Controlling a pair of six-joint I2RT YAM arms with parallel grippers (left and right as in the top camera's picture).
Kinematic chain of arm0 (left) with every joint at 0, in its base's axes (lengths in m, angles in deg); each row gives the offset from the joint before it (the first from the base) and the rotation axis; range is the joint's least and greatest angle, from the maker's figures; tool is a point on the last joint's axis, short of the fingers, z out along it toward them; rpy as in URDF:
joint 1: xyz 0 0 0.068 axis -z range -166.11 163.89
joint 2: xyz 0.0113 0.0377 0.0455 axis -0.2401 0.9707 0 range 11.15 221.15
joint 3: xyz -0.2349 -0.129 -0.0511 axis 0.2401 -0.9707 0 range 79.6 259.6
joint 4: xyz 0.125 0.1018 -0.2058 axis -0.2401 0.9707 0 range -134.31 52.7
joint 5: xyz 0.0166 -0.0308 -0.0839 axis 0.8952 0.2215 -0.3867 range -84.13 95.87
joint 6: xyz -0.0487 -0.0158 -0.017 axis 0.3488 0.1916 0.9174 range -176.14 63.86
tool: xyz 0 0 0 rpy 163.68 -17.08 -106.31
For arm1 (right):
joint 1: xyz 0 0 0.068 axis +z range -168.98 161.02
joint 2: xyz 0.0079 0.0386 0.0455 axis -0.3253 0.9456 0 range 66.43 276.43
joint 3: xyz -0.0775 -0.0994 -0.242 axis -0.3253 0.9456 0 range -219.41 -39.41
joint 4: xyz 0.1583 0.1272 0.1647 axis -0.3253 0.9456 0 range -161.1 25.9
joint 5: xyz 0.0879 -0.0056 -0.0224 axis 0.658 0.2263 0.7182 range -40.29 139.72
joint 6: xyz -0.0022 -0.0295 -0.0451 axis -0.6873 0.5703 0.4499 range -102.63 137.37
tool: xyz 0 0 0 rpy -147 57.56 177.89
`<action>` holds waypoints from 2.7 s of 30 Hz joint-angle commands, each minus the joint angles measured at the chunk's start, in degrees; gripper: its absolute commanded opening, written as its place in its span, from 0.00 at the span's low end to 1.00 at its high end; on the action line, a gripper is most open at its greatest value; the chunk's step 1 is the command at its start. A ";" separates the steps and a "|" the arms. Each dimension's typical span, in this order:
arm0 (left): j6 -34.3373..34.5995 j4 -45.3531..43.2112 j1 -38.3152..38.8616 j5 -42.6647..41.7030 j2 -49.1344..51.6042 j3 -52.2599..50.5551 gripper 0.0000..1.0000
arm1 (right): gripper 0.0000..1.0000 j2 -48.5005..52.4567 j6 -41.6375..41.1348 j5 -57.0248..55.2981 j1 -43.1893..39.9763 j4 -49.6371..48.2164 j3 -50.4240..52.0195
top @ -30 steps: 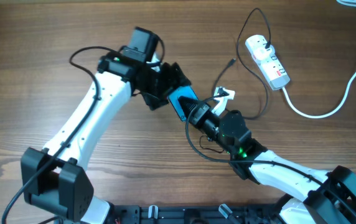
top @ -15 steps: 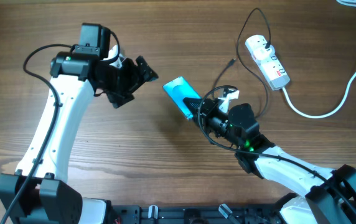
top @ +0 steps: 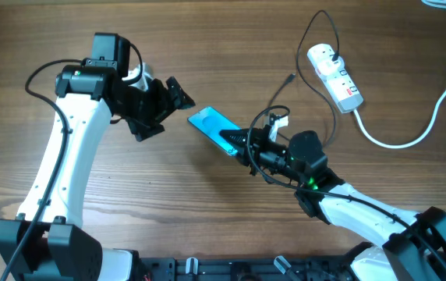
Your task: Plug charger to phone and switch on socket
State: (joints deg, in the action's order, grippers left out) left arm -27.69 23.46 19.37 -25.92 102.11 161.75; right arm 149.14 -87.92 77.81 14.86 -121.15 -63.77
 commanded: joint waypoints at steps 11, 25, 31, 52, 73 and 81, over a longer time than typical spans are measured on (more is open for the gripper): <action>-5.53 -3.13 -4.26 -7.89 -16.65 -4.85 0.91 | 0.04 -0.72 0.28 -0.63 0.04 0.35 -1.14; 16.94 -25.07 -7.34 -10.86 -26.84 -32.24 1.00 | 0.05 -0.68 1.27 -1.31 0.04 1.25 -1.14; 22.75 -25.68 -6.88 -17.35 -22.32 -32.44 1.00 | 0.05 -0.68 2.84 -4.44 0.04 3.34 -1.14; 32.76 -34.29 -2.51 -17.05 -12.61 -32.44 0.98 | 0.05 -0.61 0.76 -12.83 6.97 0.39 -1.14; 39.95 -42.21 4.00 -15.02 -12.46 -32.44 0.56 | 0.05 -0.59 -0.76 -13.53 8.59 -2.47 -1.14; 40.92 -42.32 5.95 -12.20 -12.46 -32.44 0.43 | 0.05 -0.57 -1.29 -13.44 8.74 -2.47 -1.14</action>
State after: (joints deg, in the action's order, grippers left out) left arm 12.06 -18.68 24.29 -40.15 89.21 129.57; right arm 149.14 -88.10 65.05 23.36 -122.61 -63.80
